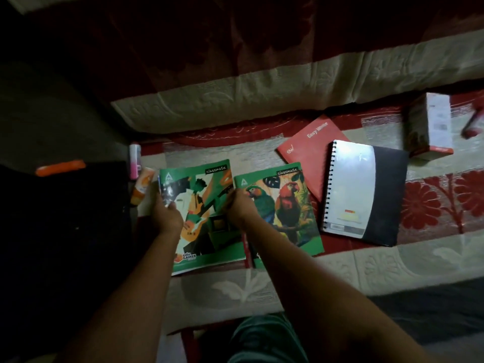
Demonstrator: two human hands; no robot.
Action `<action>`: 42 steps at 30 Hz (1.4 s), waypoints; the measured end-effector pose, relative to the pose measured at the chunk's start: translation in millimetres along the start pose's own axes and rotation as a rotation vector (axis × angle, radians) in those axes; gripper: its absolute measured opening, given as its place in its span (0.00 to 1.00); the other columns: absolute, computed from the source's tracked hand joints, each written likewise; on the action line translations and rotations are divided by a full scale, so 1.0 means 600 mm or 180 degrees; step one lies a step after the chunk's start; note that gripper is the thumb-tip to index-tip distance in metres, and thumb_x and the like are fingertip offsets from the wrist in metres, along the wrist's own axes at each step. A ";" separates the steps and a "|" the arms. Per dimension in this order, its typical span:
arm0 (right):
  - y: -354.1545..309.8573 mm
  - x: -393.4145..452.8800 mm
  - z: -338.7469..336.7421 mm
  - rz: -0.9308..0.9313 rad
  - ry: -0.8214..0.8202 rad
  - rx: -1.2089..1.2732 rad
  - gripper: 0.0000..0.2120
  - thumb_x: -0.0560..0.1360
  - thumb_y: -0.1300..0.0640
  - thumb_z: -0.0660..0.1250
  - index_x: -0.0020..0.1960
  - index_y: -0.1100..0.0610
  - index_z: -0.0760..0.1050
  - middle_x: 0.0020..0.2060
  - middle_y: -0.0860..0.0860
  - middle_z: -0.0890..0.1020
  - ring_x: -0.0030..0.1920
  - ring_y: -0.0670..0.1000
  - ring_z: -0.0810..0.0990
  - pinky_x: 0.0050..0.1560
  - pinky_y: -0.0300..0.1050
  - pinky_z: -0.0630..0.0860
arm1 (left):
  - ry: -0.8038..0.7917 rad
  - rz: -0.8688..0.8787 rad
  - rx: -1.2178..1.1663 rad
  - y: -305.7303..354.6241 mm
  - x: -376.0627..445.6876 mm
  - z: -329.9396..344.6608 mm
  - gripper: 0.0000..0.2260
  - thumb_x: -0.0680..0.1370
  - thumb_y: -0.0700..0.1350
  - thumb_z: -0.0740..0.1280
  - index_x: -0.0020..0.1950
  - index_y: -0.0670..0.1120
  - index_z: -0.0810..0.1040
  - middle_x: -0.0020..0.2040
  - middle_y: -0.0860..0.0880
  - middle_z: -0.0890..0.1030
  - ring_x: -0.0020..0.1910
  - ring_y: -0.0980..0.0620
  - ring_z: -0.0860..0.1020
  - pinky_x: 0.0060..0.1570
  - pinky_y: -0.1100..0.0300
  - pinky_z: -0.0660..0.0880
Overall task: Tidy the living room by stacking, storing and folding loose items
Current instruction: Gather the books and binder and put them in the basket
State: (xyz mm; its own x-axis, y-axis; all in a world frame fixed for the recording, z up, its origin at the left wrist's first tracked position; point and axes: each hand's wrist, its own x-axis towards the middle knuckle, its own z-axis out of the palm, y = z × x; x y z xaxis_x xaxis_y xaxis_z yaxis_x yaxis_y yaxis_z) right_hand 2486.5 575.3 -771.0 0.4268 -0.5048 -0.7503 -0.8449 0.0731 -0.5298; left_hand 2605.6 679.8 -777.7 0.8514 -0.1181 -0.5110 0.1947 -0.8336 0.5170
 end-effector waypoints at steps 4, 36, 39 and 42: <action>0.022 0.018 0.033 0.0099 -0.0006 -0.0367 0.10 0.77 0.60 0.64 0.55 0.63 0.78 0.52 0.60 0.82 0.53 0.59 0.80 0.55 0.51 0.78 | -0.0127 -0.0089 0.0033 -0.050 0.021 0.007 0.19 0.80 0.37 0.60 0.72 0.43 0.68 0.65 0.38 0.74 0.63 0.38 0.73 0.62 0.48 0.70; 0.111 0.008 -0.145 0.0770 0.1518 0.0556 0.28 0.74 0.43 0.67 0.63 0.63 0.71 0.61 0.61 0.74 0.59 0.61 0.75 0.58 0.49 0.71 | -0.0347 0.1040 0.0225 0.138 -0.122 0.139 0.19 0.81 0.39 0.60 0.72 0.47 0.68 0.66 0.41 0.73 0.64 0.42 0.72 0.52 0.57 0.68; 0.049 0.003 -0.099 0.0495 0.1029 0.0589 0.21 0.76 0.54 0.66 0.63 0.65 0.69 0.59 0.62 0.75 0.57 0.60 0.76 0.46 0.42 0.68 | -0.0098 0.0899 0.0455 0.096 -0.061 0.079 0.20 0.80 0.39 0.61 0.72 0.46 0.67 0.67 0.38 0.70 0.64 0.40 0.71 0.58 0.55 0.68; 0.001 0.004 -0.036 0.0600 0.0613 0.0553 0.18 0.78 0.58 0.62 0.64 0.62 0.63 0.60 0.61 0.74 0.59 0.61 0.75 0.51 0.46 0.71 | 0.0037 0.0669 0.0632 0.035 -0.013 0.025 0.22 0.80 0.39 0.62 0.74 0.45 0.66 0.70 0.36 0.64 0.66 0.39 0.68 0.64 0.56 0.63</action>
State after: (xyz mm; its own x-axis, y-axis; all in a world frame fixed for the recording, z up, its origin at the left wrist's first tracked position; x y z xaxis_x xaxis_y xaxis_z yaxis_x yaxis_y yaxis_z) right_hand 2479.7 555.4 -764.4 0.1853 -0.6207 -0.7619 -0.8285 0.3182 -0.4607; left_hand 2595.5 654.8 -773.1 0.8687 -0.2942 -0.3984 -0.0848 -0.8809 0.4657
